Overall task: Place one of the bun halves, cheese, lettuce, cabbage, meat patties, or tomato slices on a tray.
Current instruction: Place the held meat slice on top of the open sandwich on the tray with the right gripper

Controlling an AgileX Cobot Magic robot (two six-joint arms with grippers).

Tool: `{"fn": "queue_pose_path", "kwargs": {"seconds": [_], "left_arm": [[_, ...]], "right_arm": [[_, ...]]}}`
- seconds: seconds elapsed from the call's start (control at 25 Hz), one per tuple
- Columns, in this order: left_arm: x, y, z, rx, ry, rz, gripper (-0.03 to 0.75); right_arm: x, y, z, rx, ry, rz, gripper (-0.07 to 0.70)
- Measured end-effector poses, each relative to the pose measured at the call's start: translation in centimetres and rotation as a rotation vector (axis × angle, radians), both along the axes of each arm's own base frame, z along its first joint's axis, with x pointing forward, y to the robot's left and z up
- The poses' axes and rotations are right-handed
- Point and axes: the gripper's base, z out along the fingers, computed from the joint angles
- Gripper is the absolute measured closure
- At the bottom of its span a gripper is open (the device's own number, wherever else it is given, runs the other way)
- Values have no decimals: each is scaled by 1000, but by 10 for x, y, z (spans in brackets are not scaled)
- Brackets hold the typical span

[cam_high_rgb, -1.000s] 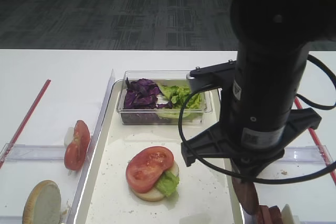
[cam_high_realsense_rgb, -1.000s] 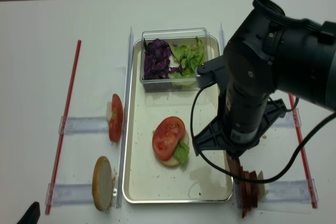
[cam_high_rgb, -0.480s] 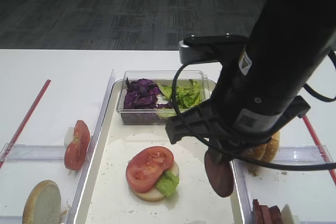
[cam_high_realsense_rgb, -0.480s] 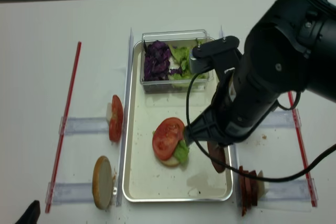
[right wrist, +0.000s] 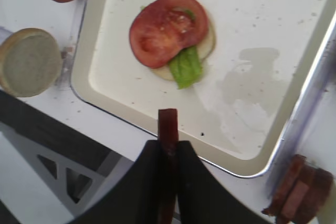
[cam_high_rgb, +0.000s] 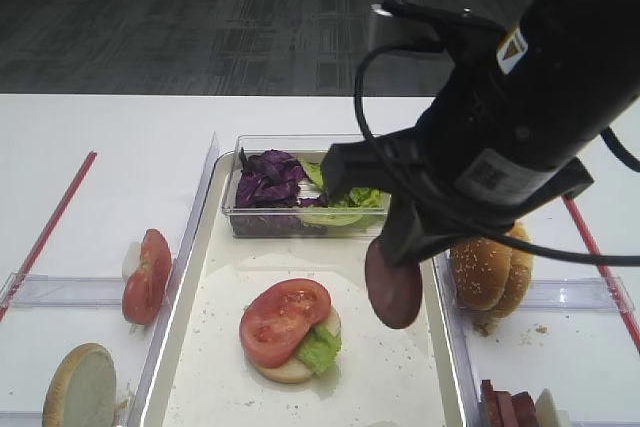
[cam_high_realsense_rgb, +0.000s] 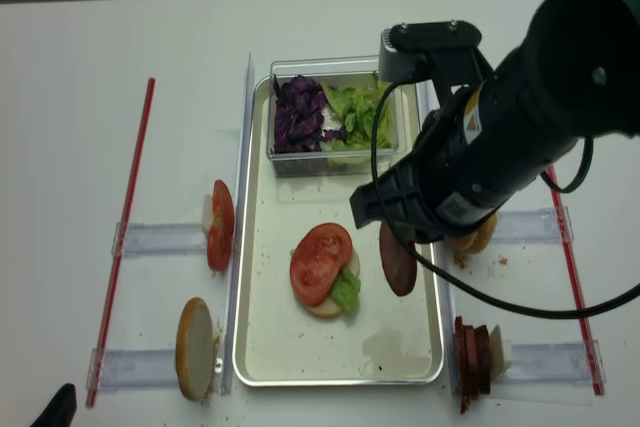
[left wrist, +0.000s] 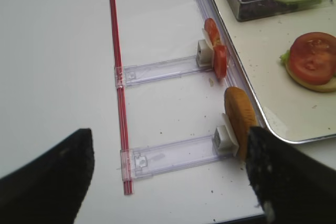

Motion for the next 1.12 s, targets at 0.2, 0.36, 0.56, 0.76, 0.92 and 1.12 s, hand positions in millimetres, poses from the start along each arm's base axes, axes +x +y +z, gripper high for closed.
{"fn": "queue_pose_path", "kwargs": {"seconds": [0.2,0.36,0.56,0.76,0.92,1.12], "left_arm": [[0,0,0,0,0,0,170],[0,0,0,0,0,0,170],[0,0,0,0,0,0,170],[0,0,0,0,0,0,170],[0,0,0,0,0,0,170],[0,0,0,0,0,0,170]], "right_arm": [[2,2,5,122,28,28,523],[3,2,6,131,22,36,523],[3,2,6,129,10,58,523],[4,2,6,131,-6,73,523],[4,4,7,147,-16,77,523],[7,9,3,175,-5,101,523]]}}
